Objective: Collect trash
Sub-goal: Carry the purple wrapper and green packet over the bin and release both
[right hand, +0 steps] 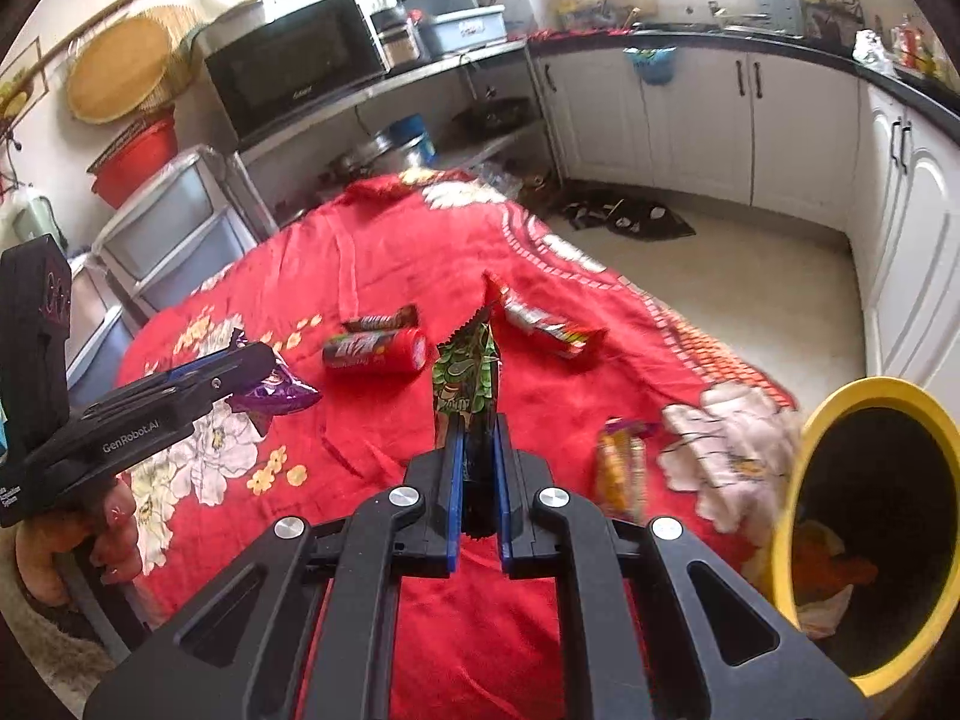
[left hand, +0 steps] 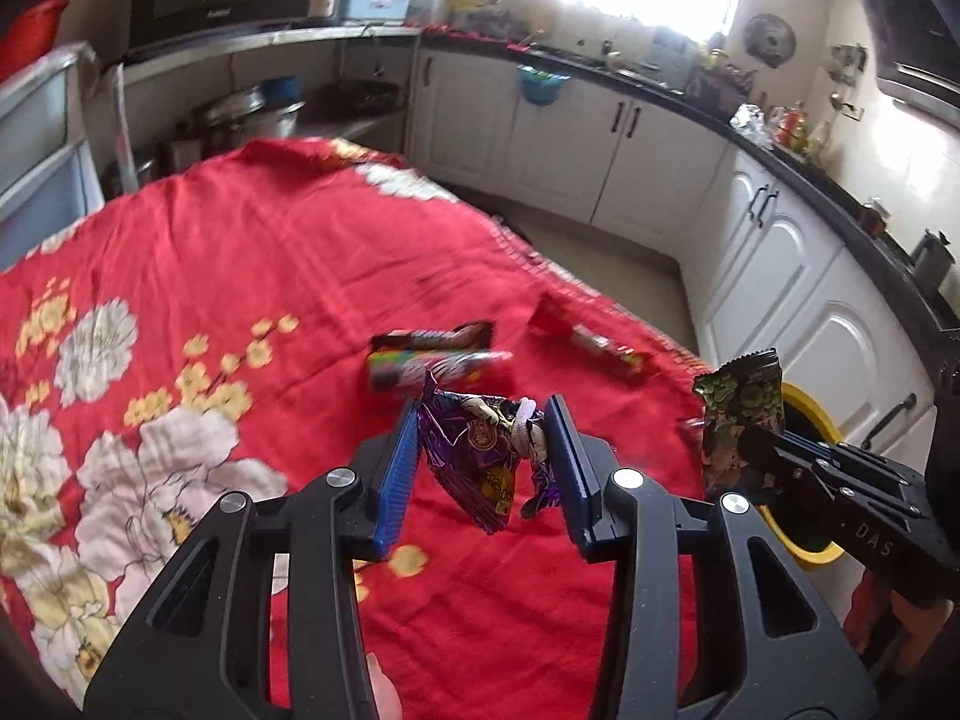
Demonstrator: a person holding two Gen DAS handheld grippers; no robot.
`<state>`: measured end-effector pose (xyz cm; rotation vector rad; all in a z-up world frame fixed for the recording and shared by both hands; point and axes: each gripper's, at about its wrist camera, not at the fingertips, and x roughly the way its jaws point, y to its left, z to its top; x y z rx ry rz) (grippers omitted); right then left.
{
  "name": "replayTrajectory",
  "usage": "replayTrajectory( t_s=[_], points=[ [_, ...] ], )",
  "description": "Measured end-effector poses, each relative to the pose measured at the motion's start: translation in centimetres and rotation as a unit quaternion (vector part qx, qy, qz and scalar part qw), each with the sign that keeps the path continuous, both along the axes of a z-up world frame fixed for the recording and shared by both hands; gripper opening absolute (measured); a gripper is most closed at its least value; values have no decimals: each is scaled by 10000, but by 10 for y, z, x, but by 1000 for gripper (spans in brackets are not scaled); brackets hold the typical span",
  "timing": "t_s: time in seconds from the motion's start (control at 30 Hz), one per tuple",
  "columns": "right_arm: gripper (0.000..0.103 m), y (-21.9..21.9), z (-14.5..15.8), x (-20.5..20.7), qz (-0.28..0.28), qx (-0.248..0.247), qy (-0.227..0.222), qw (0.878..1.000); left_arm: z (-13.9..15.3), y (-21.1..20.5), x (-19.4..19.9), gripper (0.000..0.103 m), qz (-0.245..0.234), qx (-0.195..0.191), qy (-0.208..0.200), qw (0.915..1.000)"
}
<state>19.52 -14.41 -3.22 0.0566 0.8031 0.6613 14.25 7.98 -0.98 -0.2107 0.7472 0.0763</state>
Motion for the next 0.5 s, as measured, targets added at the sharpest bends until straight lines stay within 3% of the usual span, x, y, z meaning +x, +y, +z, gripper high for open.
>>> replayTrajectory(
  t_s=[0.5],
  points=[
    [9,-62,21,-10,-650,107,-314,9973,25,-51,10,34,-568,97,-329,9978]
  ],
)
